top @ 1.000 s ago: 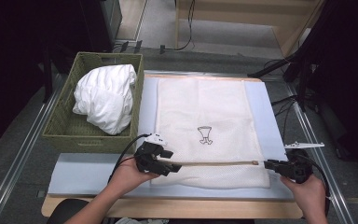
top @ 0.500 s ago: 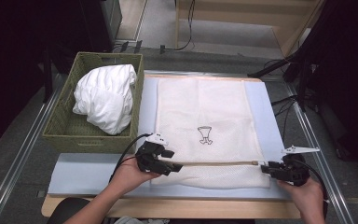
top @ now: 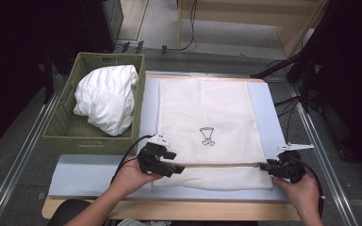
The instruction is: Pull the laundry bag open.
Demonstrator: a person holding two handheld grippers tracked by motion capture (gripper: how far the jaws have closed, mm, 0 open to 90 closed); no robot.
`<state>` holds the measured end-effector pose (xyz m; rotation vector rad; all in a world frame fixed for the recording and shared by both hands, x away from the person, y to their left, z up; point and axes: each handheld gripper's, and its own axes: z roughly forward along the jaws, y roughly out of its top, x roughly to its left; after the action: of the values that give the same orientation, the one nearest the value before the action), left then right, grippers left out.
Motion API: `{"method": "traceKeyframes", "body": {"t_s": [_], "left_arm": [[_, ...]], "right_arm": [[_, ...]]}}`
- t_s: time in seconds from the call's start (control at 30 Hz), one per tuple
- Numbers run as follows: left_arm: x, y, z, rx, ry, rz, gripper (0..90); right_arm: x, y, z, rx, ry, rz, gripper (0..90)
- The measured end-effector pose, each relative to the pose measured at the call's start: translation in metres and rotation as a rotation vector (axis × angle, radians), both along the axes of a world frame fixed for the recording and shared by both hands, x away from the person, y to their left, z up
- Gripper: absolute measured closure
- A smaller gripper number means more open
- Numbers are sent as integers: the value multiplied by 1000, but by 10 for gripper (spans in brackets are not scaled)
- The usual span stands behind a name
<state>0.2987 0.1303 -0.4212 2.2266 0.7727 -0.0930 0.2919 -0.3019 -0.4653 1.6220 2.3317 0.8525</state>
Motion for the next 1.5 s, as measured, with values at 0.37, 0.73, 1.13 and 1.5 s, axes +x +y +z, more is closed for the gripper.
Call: {"method": "traceKeyframes", "body": {"t_s": [0.37,0.73,1.13,1.5], "left_arm": [[0,-2,0,2,9,-1,379],[-3,-15,7,6,9,-42,397],[4,-58,9,31,5,-99,438],[15,-93,5,10,47,-126,592]], "right_arm": [[5,11,1,-47,-7,6,690],[7,3,17,77,29,-2,842],[3,-4,27,154,25,4,841],[5,-5,30,175,34,8,841]]}}
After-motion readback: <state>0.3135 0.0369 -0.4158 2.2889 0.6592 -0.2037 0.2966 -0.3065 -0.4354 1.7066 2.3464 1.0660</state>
